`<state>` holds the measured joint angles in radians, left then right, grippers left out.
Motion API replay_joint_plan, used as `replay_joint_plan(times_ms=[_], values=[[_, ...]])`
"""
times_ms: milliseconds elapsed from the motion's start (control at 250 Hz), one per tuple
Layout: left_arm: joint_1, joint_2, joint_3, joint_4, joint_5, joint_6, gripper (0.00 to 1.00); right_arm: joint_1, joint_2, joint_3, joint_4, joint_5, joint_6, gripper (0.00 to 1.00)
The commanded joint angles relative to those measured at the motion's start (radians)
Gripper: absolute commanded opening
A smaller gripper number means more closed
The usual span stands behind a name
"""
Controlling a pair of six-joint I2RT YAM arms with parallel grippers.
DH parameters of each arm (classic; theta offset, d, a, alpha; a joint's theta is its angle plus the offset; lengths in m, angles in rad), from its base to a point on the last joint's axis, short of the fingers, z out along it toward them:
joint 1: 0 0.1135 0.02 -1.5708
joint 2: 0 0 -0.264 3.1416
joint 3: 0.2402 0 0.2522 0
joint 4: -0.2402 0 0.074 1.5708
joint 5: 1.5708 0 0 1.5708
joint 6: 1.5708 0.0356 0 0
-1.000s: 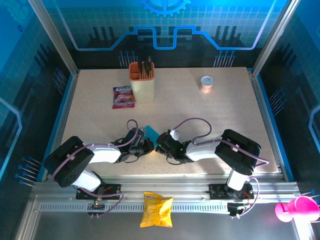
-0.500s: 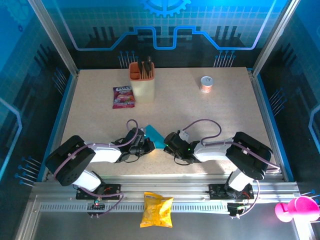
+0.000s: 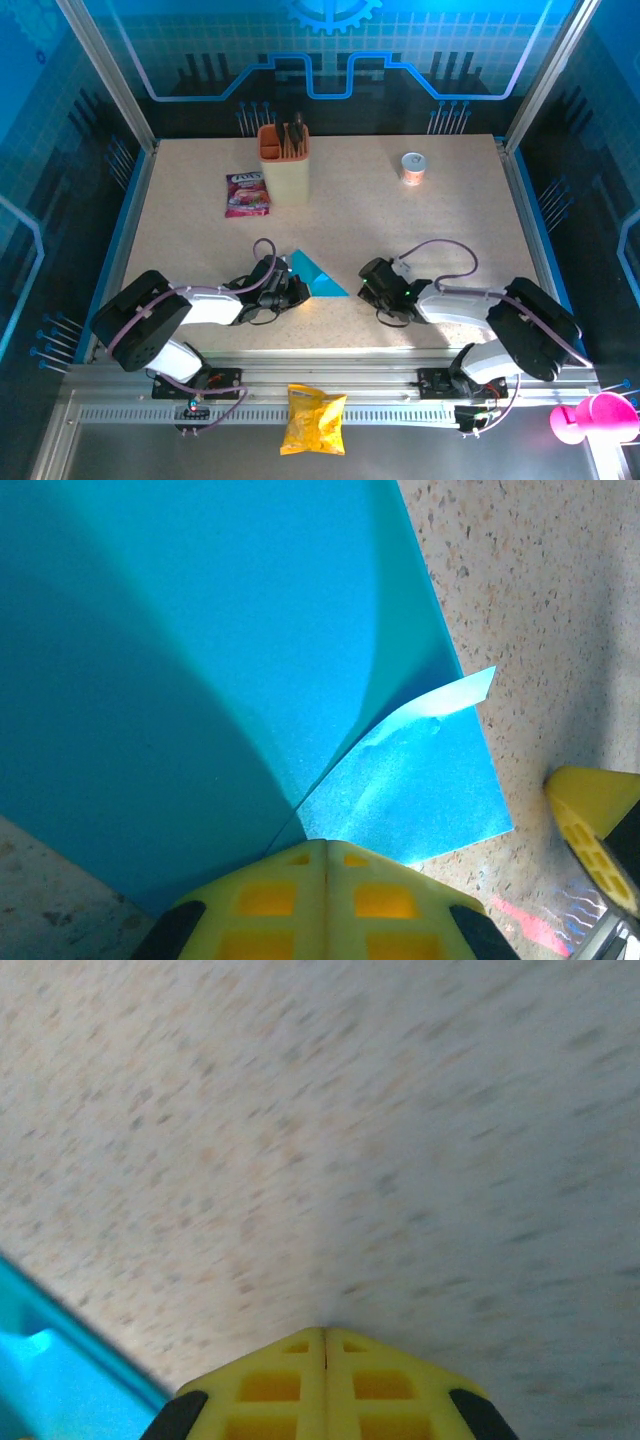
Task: Fold a paper plane with a square sheet of paper (pick it up from the middle)
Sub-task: Third fold the triangle at the center of the table.
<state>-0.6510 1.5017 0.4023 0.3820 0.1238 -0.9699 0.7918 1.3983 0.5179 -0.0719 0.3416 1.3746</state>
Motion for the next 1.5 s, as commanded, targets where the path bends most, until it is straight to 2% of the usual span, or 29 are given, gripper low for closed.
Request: replay_joint_plan(times_ms=[0,104,192,387,503,695,815,1103,1494], values=[[0.011,0.030,-0.037,-0.178,-0.082,0.010,0.00,-0.019,-0.068,0.036,-0.208,0.071,-0.115,0.00],[0.011,0.030,-0.027,-0.187,-0.082,0.016,0.00,-0.024,-0.107,0.115,-0.312,0.110,-0.203,0.00],[0.011,0.035,-0.025,-0.185,-0.081,0.016,0.00,-0.028,-0.133,0.148,-0.319,0.116,-0.273,0.00],[0.011,0.047,-0.017,-0.186,-0.077,0.018,0.00,-0.027,-0.233,0.094,-0.204,0.132,-0.294,0.00],[0.011,0.044,-0.019,-0.188,-0.079,0.016,0.00,-0.039,-0.267,0.050,-0.060,0.029,-0.333,0.03],[0.011,0.031,-0.023,-0.202,-0.085,0.019,0.00,-0.049,-0.115,0.153,-0.031,-0.203,-0.406,0.00],[0.012,0.022,-0.031,-0.209,-0.093,0.017,0.00,-0.020,0.010,0.198,0.057,-0.271,-0.393,0.00],[0.012,0.012,-0.036,-0.203,-0.098,0.021,0.00,0.081,0.206,0.298,0.123,-0.254,-0.353,0.00],[0.012,0.003,-0.045,-0.199,-0.100,0.021,0.00,0.086,0.263,0.248,0.155,-0.222,-0.291,0.00]])
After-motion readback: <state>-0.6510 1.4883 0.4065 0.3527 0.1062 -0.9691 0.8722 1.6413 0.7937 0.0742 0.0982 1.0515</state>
